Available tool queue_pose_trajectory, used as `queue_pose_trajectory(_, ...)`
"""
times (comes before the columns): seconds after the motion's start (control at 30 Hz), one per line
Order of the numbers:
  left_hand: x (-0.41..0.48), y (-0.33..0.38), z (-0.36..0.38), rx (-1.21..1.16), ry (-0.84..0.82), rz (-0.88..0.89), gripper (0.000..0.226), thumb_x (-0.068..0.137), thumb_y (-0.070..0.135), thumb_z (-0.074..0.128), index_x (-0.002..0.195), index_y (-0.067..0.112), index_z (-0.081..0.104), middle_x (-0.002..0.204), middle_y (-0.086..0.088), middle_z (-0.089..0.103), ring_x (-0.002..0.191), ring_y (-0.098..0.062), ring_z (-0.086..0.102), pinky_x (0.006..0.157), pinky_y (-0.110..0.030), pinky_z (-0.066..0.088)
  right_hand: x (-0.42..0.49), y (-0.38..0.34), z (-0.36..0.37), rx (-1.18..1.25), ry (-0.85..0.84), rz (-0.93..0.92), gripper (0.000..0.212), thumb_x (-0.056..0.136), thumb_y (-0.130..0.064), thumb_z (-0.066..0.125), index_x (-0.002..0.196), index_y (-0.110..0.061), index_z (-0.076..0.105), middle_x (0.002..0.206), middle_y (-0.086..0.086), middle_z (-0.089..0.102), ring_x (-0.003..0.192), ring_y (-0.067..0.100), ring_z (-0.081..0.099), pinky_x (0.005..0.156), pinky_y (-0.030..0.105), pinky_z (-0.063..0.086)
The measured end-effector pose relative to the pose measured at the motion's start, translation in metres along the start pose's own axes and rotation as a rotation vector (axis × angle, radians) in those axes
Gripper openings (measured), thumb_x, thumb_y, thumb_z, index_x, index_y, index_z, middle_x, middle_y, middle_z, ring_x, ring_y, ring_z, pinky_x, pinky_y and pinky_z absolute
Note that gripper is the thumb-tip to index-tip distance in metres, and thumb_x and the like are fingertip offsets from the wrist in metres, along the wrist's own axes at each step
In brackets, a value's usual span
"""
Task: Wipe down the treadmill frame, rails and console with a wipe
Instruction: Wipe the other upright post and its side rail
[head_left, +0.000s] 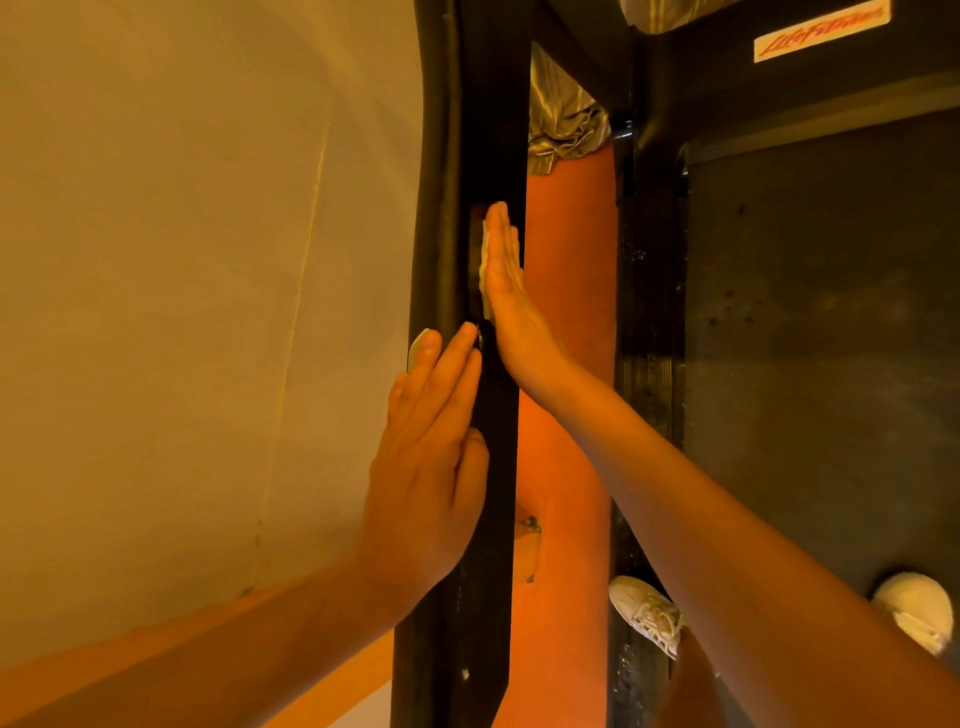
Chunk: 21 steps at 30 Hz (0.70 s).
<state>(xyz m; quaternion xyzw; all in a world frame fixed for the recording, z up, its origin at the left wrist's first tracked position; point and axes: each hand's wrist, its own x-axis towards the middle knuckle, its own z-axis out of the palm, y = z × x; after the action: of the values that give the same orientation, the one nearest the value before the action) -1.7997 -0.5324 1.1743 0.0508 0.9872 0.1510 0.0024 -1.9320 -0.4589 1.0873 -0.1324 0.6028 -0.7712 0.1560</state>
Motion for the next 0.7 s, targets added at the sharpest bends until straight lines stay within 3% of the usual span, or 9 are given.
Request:
queue_pose_trajectory(0.1,-0.001,0.002,0.0,-0.007,-0.003,-0.001,0.06,0.099,0.011,0.037,0.158,0.011,0.028,0.168,0.005,0.019,0.157,-0.018,0.006,0.118,-0.063,0.028,0.002,0.008,-0.003,0.001,0.062,0.085,0.073,0.096,-0.066,0.006,0.158,-0.032,-0.009,0.17,-0.007,-0.014,0.15,0.002,-0.018,0.128,0.047,-0.008)
queue_pose_trajectory(0.23,-0.001,0.002,-0.001,-0.022,-0.003,-0.012,0.059,0.1,0.012,0.037,0.158,0.011,0.028,0.168,0.005,0.02,0.157,-0.018,0.006,0.118,-0.063,0.028,0.003,0.019,-0.013,-0.1,0.057,0.168,0.053,0.112,-0.037,0.012,0.162,-0.026,-0.002,0.171,-0.002,-0.011,0.155,0.018,-0.018,0.127,0.052,-0.008)
queue_pose_trajectory(0.3,-0.001,0.001,-0.001,-0.029,-0.004,-0.014,0.058,0.1,0.012,0.037,0.158,0.01,0.029,0.168,0.004,0.021,0.157,-0.018,0.006,0.118,-0.063,0.027,0.0,0.018,-0.013,-0.024,0.079,0.168,0.052,0.114,-0.026,0.024,0.163,-0.023,0.007,0.172,-0.002,-0.005,0.156,0.014,-0.01,0.127,0.031,0.0)
queue_pose_trajectory(0.37,0.0,0.002,-0.001,-0.035,-0.003,-0.009,0.058,0.1,0.012,0.037,0.157,0.009,0.03,0.167,0.003,0.022,0.157,-0.018,0.006,0.118,-0.063,0.028,-0.004,0.016,-0.01,0.113,0.176,0.159,0.05,0.113,-0.016,0.034,0.162,-0.019,0.022,0.171,-0.002,0.009,0.156,0.008,0.005,0.115,0.007,0.015)
queue_pose_trajectory(0.43,0.0,0.002,-0.001,-0.035,-0.003,-0.007,0.058,0.1,0.01,0.038,0.157,0.009,0.03,0.167,0.003,0.023,0.157,-0.018,0.007,0.119,-0.062,0.028,-0.008,0.018,-0.004,0.212,0.299,0.161,0.047,0.11,-0.013,0.043,0.156,-0.016,0.037,0.168,-0.001,0.026,0.153,0.009,0.021,0.113,0.006,0.026)
queue_pose_trajectory(0.53,0.0,0.0,-0.001,-0.031,-0.002,-0.004,0.058,0.1,0.01,0.038,0.157,0.009,0.031,0.167,0.003,0.023,0.157,-0.018,0.007,0.12,-0.06,0.027,-0.011,0.021,0.006,0.315,0.431,0.205,0.042,0.107,-0.015,0.051,0.149,-0.014,0.05,0.159,0.001,0.043,0.148,0.011,0.037,0.117,0.024,0.037)
queue_pose_trajectory(0.6,0.0,0.0,-0.001,-0.03,-0.002,-0.004,0.057,0.1,0.012,0.037,0.157,0.008,0.032,0.167,0.003,0.023,0.157,-0.018,0.007,0.121,-0.059,0.027,-0.015,0.018,0.009,0.285,0.424,0.208,0.044,0.109,-0.017,0.048,0.152,-0.015,0.046,0.161,-0.001,0.04,0.149,0.01,0.034,0.119,0.026,0.034)
queue_pose_trajectory(0.7,-0.001,0.0,-0.001,-0.032,0.002,-0.003,0.057,0.1,0.013,0.037,0.157,0.008,0.032,0.167,0.002,0.024,0.157,-0.018,0.008,0.121,-0.059,0.026,-0.018,0.014,0.014,0.149,0.272,0.127,0.051,0.112,-0.025,0.034,0.162,-0.02,0.025,0.17,-0.005,0.016,0.156,0.006,0.009,0.125,0.019,0.014)
